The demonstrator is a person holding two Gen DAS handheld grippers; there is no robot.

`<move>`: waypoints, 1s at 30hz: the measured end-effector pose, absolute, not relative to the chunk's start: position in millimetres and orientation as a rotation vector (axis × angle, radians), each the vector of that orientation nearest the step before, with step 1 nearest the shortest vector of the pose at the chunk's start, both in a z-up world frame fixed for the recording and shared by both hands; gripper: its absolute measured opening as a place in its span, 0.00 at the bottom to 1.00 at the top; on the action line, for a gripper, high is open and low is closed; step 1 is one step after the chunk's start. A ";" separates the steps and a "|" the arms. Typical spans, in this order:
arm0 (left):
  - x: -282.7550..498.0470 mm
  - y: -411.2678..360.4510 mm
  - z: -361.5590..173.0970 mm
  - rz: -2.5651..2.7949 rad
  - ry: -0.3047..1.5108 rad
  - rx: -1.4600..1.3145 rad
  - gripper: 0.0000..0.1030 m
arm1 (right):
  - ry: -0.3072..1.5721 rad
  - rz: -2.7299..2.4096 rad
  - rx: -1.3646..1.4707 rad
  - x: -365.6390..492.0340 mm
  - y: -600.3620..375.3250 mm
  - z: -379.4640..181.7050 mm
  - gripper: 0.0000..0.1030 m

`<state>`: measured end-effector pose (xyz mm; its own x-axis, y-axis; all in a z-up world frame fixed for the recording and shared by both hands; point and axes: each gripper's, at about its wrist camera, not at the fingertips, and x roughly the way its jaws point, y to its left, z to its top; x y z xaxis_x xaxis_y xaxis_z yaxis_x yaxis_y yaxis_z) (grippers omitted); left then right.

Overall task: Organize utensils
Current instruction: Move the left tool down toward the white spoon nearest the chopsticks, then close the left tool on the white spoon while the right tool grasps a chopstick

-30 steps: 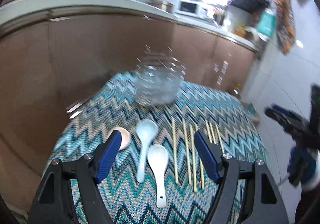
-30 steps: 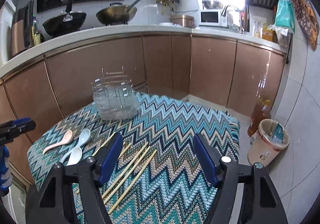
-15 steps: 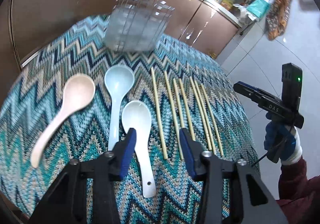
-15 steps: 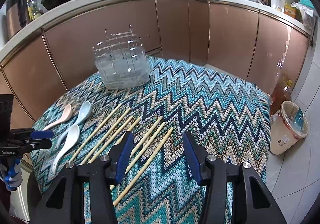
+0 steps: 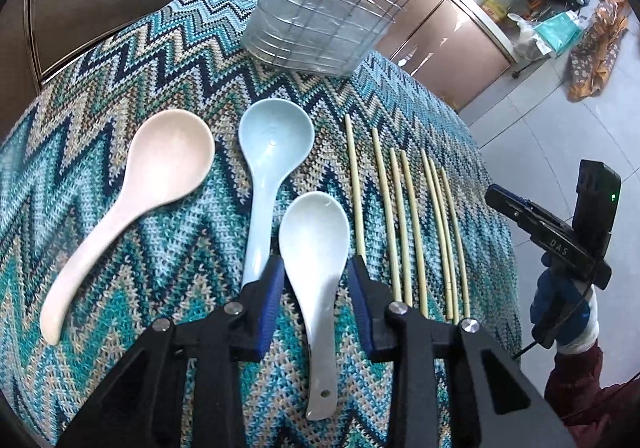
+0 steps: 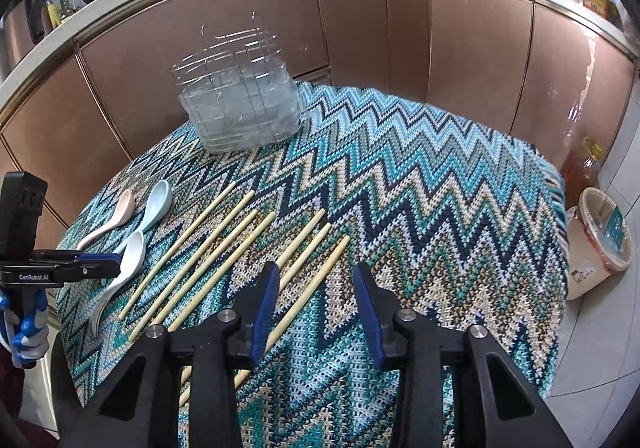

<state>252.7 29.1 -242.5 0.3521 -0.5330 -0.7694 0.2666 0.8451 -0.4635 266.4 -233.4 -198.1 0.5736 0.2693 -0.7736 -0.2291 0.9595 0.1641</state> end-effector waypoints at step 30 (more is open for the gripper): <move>290.9 3.6 -242.4 -0.592 1.218 -0.130 0.25 | 1.238 0.342 0.247 337.1 -246.2 -228.8 0.15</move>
<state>290.9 3.6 -242.4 0.2158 -0.4937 -0.8425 0.3580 0.8427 -0.4021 337.1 -246.2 -228.8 0.2860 0.3847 -0.8776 -0.1201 0.9231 0.3654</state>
